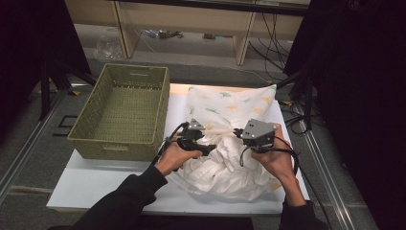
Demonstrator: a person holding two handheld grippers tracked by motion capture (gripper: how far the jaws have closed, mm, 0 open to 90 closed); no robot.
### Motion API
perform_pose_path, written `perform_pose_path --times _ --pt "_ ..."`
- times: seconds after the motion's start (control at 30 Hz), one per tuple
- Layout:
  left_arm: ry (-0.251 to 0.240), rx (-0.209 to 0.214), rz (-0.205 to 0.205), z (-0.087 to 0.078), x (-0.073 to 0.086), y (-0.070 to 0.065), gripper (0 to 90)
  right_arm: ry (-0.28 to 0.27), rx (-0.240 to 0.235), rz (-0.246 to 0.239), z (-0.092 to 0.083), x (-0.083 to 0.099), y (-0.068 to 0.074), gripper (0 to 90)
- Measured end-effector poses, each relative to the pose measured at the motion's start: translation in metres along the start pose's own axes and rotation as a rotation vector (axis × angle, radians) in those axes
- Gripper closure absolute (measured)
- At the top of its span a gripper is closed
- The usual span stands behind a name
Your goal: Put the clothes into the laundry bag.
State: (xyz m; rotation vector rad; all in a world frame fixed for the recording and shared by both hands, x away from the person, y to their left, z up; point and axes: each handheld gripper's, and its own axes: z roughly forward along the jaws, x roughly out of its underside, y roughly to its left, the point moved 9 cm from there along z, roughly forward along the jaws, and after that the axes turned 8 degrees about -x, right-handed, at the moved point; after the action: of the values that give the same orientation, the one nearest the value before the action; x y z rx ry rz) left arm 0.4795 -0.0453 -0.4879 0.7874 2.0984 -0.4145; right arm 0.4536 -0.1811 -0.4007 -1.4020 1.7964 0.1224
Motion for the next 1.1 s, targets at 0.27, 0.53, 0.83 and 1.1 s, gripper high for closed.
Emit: perform_pose_path --times 0.27,0.53,0.83,1.1 --pt "0.095 -0.072 -0.046 0.024 0.031 0.029 16.9 0.003 -0.003 0.002 0.003 -0.002 0.002 90.0" --pt "0.081 0.065 -0.067 0.003 0.029 0.000 69.4 0.010 -0.003 -0.001 0.005 0.002 0.002 90.0" --pt "-0.012 0.207 -0.097 -0.004 -0.012 -0.047 77.1 -0.001 -0.007 0.011 0.004 0.000 0.002 90.0" --pt "0.041 0.059 -0.238 0.057 -0.004 -0.002 77.4 -0.022 -0.021 -0.004 -0.004 -0.003 0.003 90.0"
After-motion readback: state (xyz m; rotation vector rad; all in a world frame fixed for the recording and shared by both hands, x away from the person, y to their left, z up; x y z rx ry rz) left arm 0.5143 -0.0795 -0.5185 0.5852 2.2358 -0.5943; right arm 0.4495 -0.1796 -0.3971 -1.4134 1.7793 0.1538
